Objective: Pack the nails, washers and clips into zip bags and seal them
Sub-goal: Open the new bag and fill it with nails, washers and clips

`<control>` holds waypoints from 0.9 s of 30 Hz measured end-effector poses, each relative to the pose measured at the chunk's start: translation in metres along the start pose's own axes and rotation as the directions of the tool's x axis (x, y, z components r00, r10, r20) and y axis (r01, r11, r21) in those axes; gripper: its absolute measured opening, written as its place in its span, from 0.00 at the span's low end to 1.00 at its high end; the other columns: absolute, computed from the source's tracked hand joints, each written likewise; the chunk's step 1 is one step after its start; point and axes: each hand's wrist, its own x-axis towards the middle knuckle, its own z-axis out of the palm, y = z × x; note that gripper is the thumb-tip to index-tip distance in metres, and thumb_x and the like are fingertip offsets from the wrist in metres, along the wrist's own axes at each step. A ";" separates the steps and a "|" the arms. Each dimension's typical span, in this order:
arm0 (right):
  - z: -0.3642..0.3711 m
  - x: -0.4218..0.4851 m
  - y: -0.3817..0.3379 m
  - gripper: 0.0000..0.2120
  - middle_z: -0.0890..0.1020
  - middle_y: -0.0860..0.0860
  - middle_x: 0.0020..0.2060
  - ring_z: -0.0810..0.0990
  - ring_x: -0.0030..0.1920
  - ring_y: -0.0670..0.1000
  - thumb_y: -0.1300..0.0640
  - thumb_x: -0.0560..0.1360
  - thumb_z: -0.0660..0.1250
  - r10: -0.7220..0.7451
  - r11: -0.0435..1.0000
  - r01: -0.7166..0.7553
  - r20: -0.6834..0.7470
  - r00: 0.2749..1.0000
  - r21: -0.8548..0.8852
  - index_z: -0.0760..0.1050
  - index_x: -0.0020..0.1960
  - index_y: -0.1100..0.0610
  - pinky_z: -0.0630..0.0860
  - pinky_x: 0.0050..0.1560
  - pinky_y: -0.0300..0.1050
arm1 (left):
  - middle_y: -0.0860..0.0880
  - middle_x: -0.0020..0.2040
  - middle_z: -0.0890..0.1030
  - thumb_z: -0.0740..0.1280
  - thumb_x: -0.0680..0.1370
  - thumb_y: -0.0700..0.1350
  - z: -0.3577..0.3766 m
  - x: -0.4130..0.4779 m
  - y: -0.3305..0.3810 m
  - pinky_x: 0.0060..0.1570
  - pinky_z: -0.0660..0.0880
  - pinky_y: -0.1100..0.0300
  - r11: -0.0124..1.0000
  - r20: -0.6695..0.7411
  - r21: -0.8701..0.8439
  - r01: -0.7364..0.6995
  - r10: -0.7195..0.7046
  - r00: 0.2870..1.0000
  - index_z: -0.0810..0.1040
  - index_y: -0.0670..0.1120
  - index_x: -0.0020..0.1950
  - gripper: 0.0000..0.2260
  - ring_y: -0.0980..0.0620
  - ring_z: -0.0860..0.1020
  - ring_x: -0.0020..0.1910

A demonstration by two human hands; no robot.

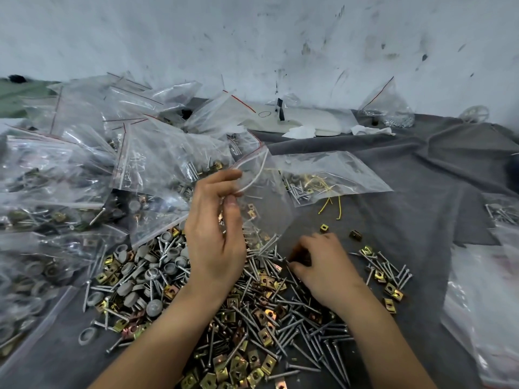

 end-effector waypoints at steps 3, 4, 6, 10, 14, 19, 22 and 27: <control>-0.002 -0.003 -0.001 0.06 0.74 0.54 0.53 0.69 0.60 0.56 0.55 0.75 0.66 0.005 0.995 -0.009 0.040 0.999 0.097 0.69 0.47 0.51 0.68 0.60 0.47 | 0.47 0.57 0.75 0.55 0.79 0.38 0.000 0.001 0.001 0.52 0.76 0.46 1.000 0.016 0.000 -0.007 0.007 1.000 0.69 0.51 0.55 0.10 0.48 0.76 0.57; -0.002 -0.004 -0.002 0.07 0.72 0.52 0.50 0.70 0.59 0.56 0.56 0.75 0.66 0.003 0.991 -0.008 0.038 0.999 0.133 0.68 0.48 0.50 0.68 0.58 0.46 | 0.47 0.57 0.75 0.55 0.79 0.38 0.000 0.001 0.001 0.52 0.76 0.46 1.000 0.022 0.000 -0.002 0.002 1.000 0.69 0.51 0.55 0.10 0.48 0.76 0.57; -0.002 -0.004 -0.002 0.06 0.69 0.47 0.45 0.70 0.58 0.54 0.59 0.77 0.64 -0.045 0.987 0.047 -0.016 0.999 0.155 0.70 0.53 0.52 0.68 0.57 0.44 | 0.44 0.57 0.75 0.56 0.79 0.38 0.000 0.000 0.001 0.54 0.76 0.50 1.000 0.041 0.011 0.004 -0.004 0.999 0.70 0.47 0.54 0.08 0.47 0.76 0.57; -0.002 -0.003 -0.001 0.11 0.71 0.45 0.48 0.70 0.56 0.46 0.65 0.78 0.60 -0.111 0.944 0.198 -0.310 0.944 0.265 0.74 0.55 0.53 0.65 0.55 0.34 | 0.41 0.58 0.76 0.57 0.79 0.37 0.001 0.000 0.001 0.58 0.67 0.70 0.993 0.149 0.112 -0.029 0.012 0.989 0.75 0.38 0.50 0.07 0.55 0.73 0.60; -0.011 -0.009 -0.006 0.09 0.75 0.50 0.45 0.74 0.46 0.44 0.68 0.75 0.63 -0.055 0.820 0.449 -0.732 0.679 0.356 0.72 0.49 0.55 0.71 0.49 0.31 | 0.41 0.61 0.76 0.58 0.78 0.38 0.003 -0.002 0.003 0.57 0.67 0.75 0.992 0.385 0.106 -0.072 0.026 0.923 0.76 0.38 0.47 0.08 0.58 0.73 0.57; -0.014 -0.014 -0.005 0.04 0.73 0.51 0.40 0.71 0.43 0.45 0.68 0.72 0.62 -0.136 0.780 0.603 -0.894 0.427 0.170 0.72 0.42 0.61 0.67 0.48 0.31 | 0.45 0.65 0.74 0.59 0.78 0.41 0.004 -0.008 0.006 0.58 0.67 0.73 0.989 0.620 0.063 -0.132 0.065 0.782 0.77 0.41 0.47 0.08 0.54 0.75 0.60; -0.011 -0.012 -0.006 0.07 0.74 0.52 0.38 0.71 0.41 0.45 0.70 0.69 0.63 -0.103 0.795 0.561 -0.858 0.503 0.233 0.72 0.41 0.60 0.68 0.44 0.30 | 0.45 0.65 0.74 0.60 0.78 0.39 0.004 -0.008 0.004 0.58 0.69 0.69 0.988 0.600 0.094 -0.119 0.039 0.799 0.77 0.41 0.47 0.07 0.53 0.75 0.61; -0.018 -0.006 0.007 0.13 0.78 0.46 0.37 0.74 0.38 0.41 0.70 0.72 0.65 0.059 0.789 0.375 -0.668 0.742 0.487 0.74 0.40 0.52 0.69 0.39 0.28 | 0.44 0.63 0.76 0.64 0.76 0.31 0.005 -0.006 -0.003 0.60 0.65 0.76 0.977 0.420 0.206 -0.054 -0.039 0.907 0.77 0.39 0.46 0.05 0.58 0.73 0.60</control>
